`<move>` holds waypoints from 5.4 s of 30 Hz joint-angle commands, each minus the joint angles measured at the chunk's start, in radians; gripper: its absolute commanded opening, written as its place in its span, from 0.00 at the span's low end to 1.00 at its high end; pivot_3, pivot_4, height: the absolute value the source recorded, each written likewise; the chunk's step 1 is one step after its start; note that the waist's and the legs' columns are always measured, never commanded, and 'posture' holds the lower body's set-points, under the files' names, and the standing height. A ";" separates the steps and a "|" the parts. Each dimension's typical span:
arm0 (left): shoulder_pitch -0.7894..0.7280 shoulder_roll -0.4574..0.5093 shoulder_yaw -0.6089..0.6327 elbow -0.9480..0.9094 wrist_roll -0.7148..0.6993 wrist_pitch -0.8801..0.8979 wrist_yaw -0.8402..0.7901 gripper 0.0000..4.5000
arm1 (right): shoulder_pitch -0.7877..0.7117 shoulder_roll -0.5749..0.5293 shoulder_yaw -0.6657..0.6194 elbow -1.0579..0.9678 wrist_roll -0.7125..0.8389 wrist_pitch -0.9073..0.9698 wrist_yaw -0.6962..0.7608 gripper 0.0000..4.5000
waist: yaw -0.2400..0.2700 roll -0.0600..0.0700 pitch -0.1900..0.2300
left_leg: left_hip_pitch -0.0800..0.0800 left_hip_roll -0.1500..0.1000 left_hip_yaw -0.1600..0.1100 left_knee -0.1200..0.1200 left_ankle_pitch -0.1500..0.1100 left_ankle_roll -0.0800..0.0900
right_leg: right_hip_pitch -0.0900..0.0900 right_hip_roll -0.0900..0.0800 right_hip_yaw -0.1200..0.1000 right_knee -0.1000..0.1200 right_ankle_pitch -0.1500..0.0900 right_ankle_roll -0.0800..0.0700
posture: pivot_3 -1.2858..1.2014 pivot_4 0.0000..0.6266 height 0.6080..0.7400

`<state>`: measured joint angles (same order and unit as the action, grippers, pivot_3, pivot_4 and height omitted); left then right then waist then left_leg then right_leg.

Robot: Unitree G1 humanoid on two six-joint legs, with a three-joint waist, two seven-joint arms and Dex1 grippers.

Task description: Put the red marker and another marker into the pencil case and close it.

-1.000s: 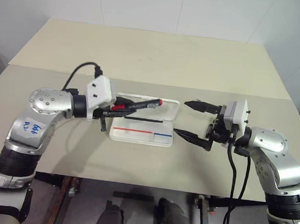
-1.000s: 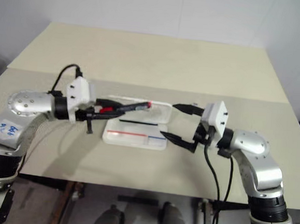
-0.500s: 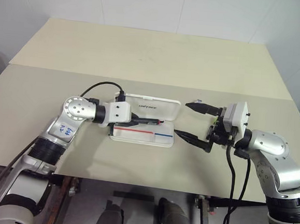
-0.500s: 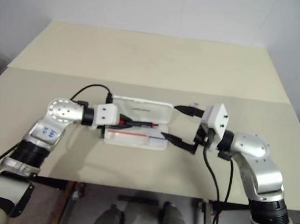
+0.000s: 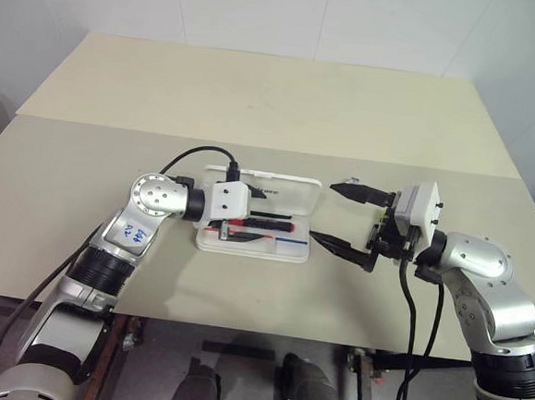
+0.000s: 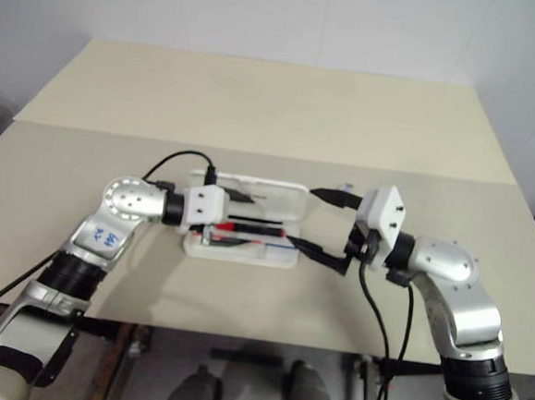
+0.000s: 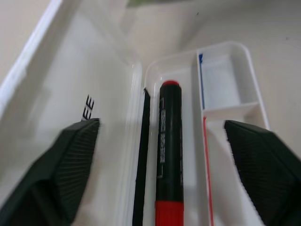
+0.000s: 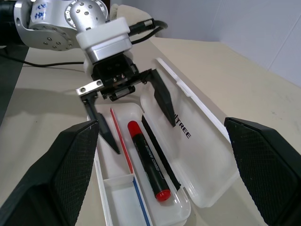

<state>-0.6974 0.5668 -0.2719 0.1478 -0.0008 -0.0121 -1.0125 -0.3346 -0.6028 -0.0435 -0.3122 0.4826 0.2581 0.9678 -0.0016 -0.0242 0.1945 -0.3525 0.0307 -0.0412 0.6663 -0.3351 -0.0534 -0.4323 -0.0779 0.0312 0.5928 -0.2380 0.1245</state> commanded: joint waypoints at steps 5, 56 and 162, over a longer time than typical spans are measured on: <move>0.067 0.028 0.083 -0.287 -0.135 0.193 -0.025 0.99 | 0.015 -0.007 -0.012 -0.026 -0.004 -0.022 -0.002 1.00 | -0.001 0.000 0.000 | 0.000 0.000 0.000 0.000 0.000 0.000 | 0.000 0.000 0.000 0.000 0.000 0.000 | 0.52 0.24 1.00; 0.583 0.333 0.771 -0.224 -0.781 0.323 -0.376 1.00 | 0.129 0.242 -0.099 0.066 -0.271 0.633 -0.861 0.78 | -0.019 -0.002 -0.002 | 0.008 0.000 0.001 -0.002 0.000 0.000 | 0.004 0.000 0.002 -0.001 -0.007 -0.012 | 0.52 0.24 1.00; 0.780 0.569 0.696 0.042 -1.070 0.050 -0.602 1.00 | -0.468 0.331 0.572 0.383 -0.453 0.076 0.040 0.80 | -0.055 -0.003 -0.002 | -0.001 0.002 0.005 -0.007 -0.001 0.001 | -0.014 0.000 0.001 0.009 -0.005 -0.007 | 0.52 0.24 1.00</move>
<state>0.0897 1.1389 0.4066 0.2055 -1.0629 0.0426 -1.5022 -0.8027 -0.2797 0.5359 0.0911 0.0258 0.3506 0.9953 -0.0568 -0.0268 0.1926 -0.3540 0.0326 -0.0367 0.6588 -0.3359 -0.0520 -0.4461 -0.0776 0.0320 0.6014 -0.2431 0.1173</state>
